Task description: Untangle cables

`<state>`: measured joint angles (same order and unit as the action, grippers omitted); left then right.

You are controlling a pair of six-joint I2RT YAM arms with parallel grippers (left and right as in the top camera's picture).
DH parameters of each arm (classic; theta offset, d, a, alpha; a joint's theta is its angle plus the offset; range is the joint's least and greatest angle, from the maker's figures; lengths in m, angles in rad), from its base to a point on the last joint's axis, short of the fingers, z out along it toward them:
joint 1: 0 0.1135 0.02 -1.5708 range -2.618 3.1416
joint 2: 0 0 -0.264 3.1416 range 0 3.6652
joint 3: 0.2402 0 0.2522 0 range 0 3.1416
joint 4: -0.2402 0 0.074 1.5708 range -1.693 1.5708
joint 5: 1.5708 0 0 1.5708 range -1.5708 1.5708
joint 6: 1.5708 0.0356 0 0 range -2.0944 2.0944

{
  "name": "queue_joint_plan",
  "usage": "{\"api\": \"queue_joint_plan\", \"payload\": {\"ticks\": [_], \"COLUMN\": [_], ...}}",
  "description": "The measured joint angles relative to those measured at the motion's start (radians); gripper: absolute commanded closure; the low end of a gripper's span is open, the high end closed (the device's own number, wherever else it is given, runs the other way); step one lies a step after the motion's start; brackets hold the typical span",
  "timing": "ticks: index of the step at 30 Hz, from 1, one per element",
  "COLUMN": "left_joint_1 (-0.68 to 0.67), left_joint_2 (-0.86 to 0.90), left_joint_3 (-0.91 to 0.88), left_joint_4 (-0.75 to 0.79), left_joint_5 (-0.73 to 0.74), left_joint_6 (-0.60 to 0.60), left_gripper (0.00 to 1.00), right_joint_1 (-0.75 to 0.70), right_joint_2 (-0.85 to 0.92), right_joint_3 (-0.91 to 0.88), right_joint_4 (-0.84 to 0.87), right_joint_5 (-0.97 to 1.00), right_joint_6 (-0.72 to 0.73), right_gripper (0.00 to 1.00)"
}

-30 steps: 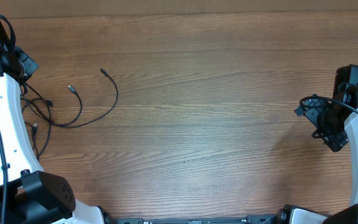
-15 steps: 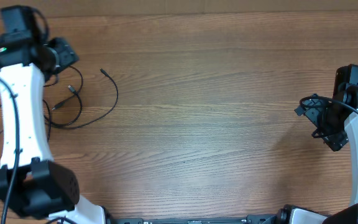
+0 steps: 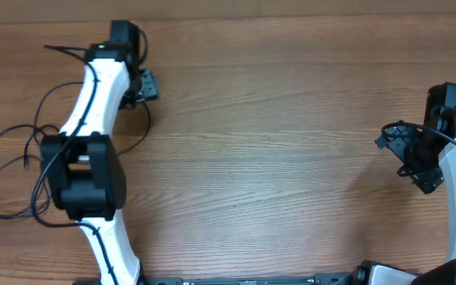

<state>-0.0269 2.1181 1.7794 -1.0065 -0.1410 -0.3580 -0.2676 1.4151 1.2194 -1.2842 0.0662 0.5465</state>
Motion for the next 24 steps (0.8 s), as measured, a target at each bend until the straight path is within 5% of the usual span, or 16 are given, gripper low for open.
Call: {"api": "queue_joint_plan", "payload": {"ticks": [9, 24], "left_joint_1": [-0.038, -0.035], "left_joint_2": [0.157, 0.162], "left_joint_3": [0.0, 0.002], "left_joint_4": [0.019, 0.029], "left_joint_5": [-0.052, -0.039], "left_joint_6": [0.024, 0.039], "left_gripper": [0.3, 0.26], "right_joint_1": [0.0, 0.0], "right_joint_2": [0.0, 0.0], "right_joint_3": [0.0, 0.0], "right_joint_4": [-0.002, -0.002], "right_joint_5": [0.0, 0.0], "right_joint_6": [0.0, 0.0], "right_gripper": [0.0, 0.0]}}
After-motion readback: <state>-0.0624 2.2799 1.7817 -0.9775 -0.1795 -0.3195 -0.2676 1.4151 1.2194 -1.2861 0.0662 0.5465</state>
